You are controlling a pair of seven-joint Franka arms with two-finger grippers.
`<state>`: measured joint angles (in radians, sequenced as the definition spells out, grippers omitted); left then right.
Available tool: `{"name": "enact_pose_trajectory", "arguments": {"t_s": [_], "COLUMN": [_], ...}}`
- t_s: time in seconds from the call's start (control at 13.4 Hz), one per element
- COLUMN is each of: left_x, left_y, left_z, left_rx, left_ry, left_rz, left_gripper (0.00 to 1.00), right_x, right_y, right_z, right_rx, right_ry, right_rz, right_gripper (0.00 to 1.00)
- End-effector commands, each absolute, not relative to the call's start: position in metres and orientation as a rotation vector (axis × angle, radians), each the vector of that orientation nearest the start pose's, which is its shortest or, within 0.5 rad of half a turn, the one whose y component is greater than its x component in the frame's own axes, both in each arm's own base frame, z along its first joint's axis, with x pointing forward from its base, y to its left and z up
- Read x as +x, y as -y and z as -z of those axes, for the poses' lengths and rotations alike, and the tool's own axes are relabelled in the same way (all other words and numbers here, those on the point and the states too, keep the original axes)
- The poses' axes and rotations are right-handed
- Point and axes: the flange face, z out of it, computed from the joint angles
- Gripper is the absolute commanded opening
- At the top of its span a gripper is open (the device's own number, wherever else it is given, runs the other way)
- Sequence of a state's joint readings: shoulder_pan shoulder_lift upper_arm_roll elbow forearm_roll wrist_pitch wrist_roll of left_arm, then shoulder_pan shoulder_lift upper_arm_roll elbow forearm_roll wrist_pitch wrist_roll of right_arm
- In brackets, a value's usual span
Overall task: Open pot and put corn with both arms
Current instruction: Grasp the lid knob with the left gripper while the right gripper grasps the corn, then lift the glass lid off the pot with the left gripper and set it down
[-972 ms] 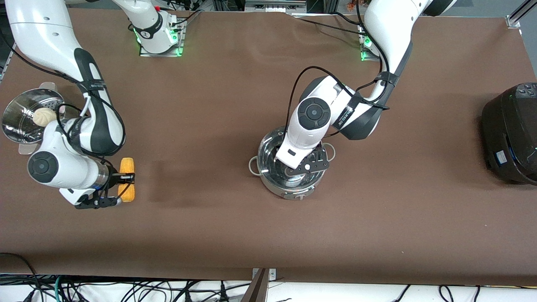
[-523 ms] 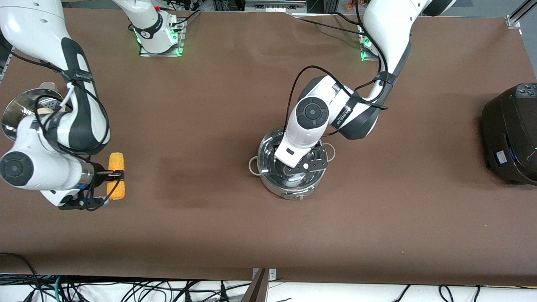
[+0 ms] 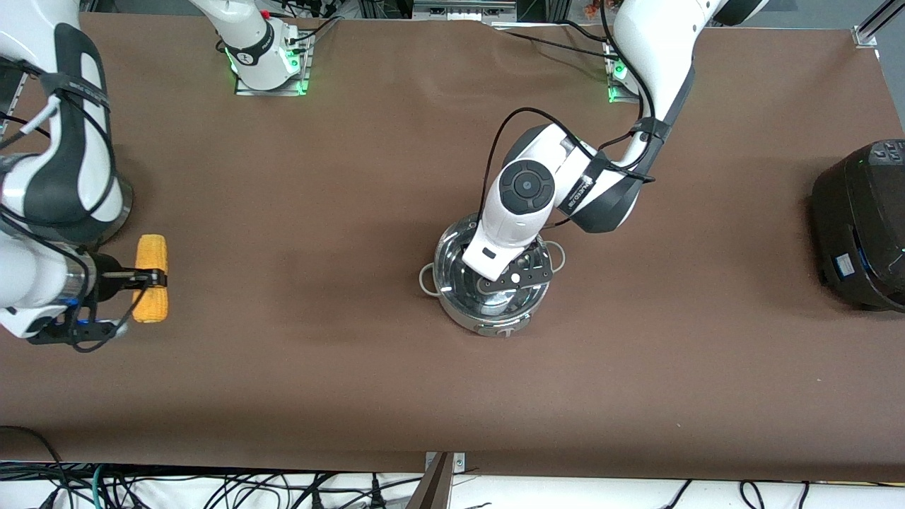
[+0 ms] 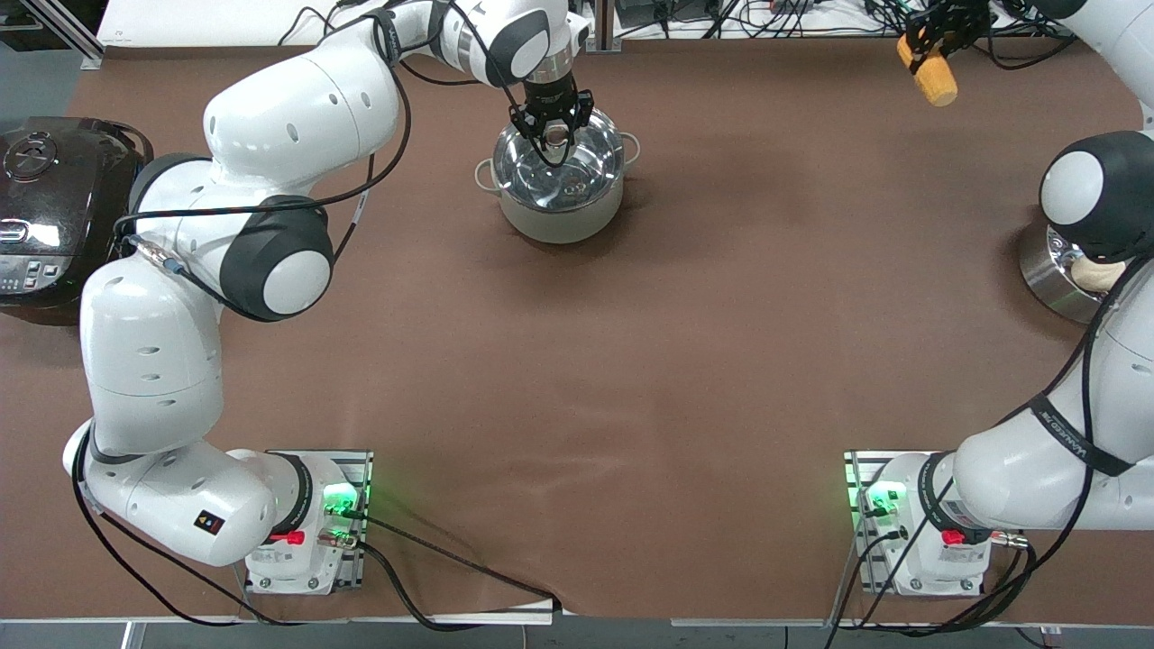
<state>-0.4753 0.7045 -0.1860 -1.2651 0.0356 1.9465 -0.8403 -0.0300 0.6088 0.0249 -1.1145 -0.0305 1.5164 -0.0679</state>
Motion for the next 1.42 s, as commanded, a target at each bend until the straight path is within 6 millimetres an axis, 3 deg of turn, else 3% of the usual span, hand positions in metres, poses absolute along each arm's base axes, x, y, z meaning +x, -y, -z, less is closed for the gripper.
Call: {"name": "enact_pose_trajectory", "arguments": {"t_s": [0.0, 0.15, 0.37, 0.45, 0.75, 0.9, 1.05, 1.12, 1.35], "left_x": [0.598, 0.598, 0.595, 0.592, 0.602, 0.618, 0.64, 0.651, 0.664], "left_y": [0.42, 0.419, 0.408, 0.404, 0.354, 0.318, 0.26, 0.227, 0.144], "left_z": [-0.35, -0.352, -0.372, -0.387, -0.435, -0.451, -0.451, -0.448, -0.448], "left_rx": [-3.169, -3.167, -3.114, -3.109, -3.083, -3.114, -3.122, -3.127, -3.144], "left_ry": [0.313, 0.319, 0.319, 0.322, 0.383, 0.263, 0.185, 0.124, -0.025], "left_rz": [-0.117, -0.119, -0.173, -0.177, -0.205, -0.184, -0.214, -0.237, -0.263], "left_gripper": [0.31, 0.0, 0.0, 0.0, 0.0, 0.0, 0.0, 0.0, 0.0], "right_x": [0.688, 0.683, 0.683, 0.683, 0.685, 0.686, 0.684, 0.681, 0.676], "right_y": [0.021, 0.022, 0.018, 0.018, -0.002, -0.038, -0.098, -0.139, -0.229], "right_z": [-0.491, -0.505, -0.506, -0.506, -0.513, -0.521, -0.523, -0.524, -0.519], "right_rx": [-3.122, -3.127, -3.126, -3.125, -3.119, -3.122, -3.132, -3.135, -3.114], "right_ry": [0.105, 0.101, 0.113, 0.113, 0.144, 0.212, 0.18, 0.179, 0.158], "right_rz": [-0.335, -0.318, -0.313, -0.313, -0.275, -0.24, -0.195, -0.145, 0.02], "right_gripper": [0.26, 0.25, 0.25, 0.25, 0.25, 0.25, 0.25, 0.25, 0.25]}}
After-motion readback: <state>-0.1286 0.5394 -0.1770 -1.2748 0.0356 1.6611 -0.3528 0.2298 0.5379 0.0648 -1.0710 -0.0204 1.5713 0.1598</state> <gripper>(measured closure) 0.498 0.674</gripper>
